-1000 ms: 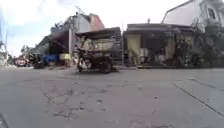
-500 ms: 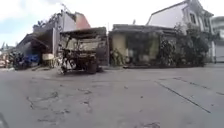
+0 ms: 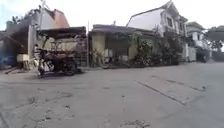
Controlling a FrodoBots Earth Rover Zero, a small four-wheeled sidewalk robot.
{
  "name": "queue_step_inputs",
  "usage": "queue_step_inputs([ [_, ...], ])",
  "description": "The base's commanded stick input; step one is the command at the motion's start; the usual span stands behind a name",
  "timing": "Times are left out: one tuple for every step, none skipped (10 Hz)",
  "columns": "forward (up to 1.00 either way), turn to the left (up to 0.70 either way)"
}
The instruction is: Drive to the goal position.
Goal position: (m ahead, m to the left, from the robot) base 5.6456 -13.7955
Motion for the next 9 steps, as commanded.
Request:
queue_step_inputs([
  [0.00, -1.00],
  [0.00, -1.00],
  [0.00, -1.00],
  [0.00, -1.00],
  [0.00, -1.00],
  [0.00, -1.00],
  [0.00, -1.00],
  [0.00, -1.00],
  [0.00, -1.00],
])
